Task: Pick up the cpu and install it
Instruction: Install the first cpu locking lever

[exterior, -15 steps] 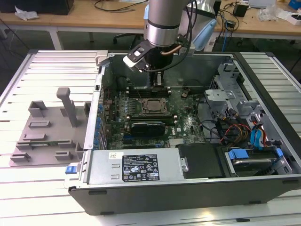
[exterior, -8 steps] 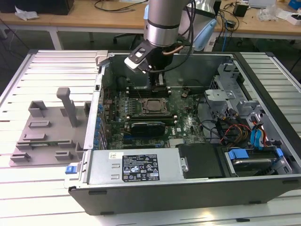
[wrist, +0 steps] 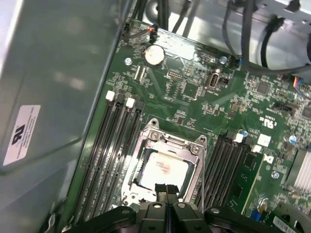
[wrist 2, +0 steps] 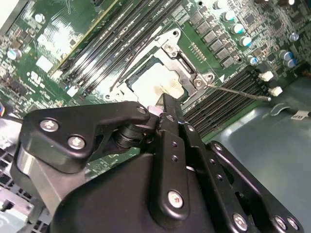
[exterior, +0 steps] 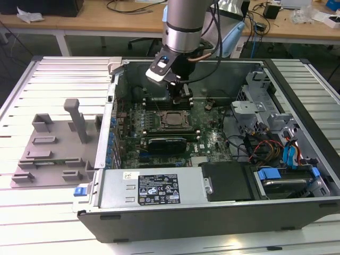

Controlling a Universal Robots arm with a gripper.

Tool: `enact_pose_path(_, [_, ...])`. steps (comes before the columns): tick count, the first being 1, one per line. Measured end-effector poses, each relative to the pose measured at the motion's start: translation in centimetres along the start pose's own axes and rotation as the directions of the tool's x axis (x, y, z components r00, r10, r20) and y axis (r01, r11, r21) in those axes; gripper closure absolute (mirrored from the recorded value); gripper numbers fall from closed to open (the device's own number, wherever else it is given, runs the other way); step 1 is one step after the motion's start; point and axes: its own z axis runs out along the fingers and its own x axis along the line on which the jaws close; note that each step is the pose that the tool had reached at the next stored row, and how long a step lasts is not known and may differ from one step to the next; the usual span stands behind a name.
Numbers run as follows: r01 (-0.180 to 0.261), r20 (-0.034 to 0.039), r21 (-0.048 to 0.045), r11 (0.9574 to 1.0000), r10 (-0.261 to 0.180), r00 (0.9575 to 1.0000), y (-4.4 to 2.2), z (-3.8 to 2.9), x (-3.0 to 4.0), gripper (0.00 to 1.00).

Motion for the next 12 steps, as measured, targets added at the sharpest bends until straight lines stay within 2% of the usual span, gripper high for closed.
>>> enact_pose_path(4, [0.06,0.0027,-0.0022,0.9982,-0.06,0.9982,0.0,0.0,0.0,0.89])
enact_pose_path(6, [0.096,0.0045,-0.0034,0.9954,-0.096,0.9954,0.0,0.0,0.0,0.89])
enact_pose_path(10, [0.139,0.0066,-0.0049,0.9902,-0.139,0.9902,0.0,0.0,0.0,0.89])
enact_pose_path(12, [0.167,0.008,-0.0057,0.986,-0.167,0.986,0.0,0.0,0.0,0.89])
